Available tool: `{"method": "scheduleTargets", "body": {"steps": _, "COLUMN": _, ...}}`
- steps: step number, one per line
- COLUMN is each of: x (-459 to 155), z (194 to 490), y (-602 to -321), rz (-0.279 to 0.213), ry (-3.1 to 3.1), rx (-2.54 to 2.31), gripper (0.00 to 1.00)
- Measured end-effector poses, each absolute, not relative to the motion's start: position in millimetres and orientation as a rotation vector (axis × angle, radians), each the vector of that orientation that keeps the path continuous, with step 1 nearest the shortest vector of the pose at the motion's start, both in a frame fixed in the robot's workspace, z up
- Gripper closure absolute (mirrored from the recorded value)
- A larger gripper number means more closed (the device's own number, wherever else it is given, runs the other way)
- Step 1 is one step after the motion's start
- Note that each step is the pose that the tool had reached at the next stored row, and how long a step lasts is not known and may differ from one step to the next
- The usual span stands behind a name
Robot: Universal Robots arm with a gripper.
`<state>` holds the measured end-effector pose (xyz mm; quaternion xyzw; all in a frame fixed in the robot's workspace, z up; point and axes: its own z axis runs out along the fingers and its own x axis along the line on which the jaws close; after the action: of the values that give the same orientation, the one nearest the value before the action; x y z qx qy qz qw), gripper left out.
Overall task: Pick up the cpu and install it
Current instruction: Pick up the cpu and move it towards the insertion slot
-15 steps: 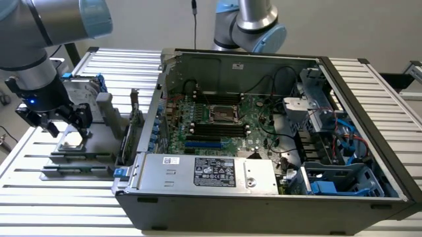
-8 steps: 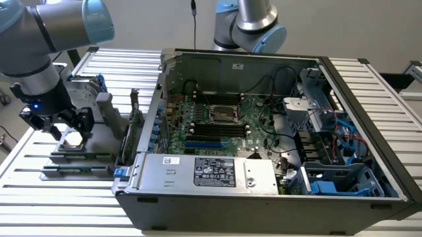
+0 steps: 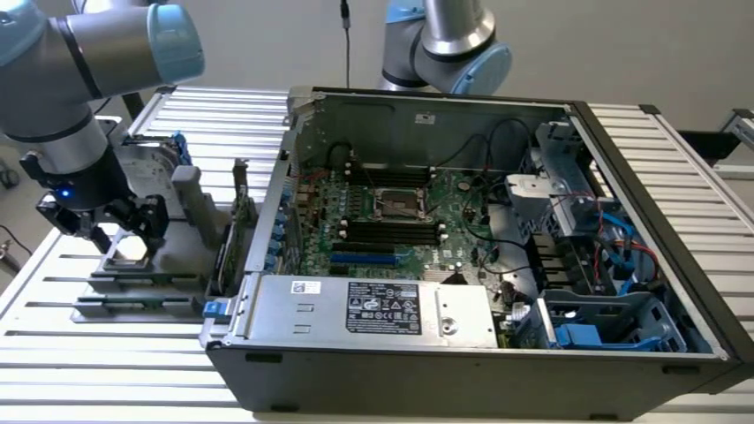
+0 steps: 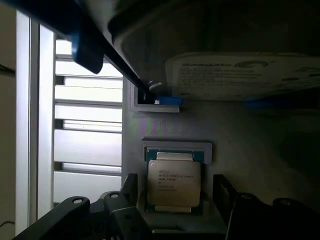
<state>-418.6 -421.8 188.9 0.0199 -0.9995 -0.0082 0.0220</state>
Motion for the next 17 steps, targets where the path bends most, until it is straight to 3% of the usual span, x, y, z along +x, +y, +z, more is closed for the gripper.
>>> {"method": "scheduleTargets", "body": {"steps": 17, "x": -418.6, "z": 185.1, "y": -421.3, "rz": -0.026, "ry": -3.097, "rx": 0.056, "gripper": 0.29}}
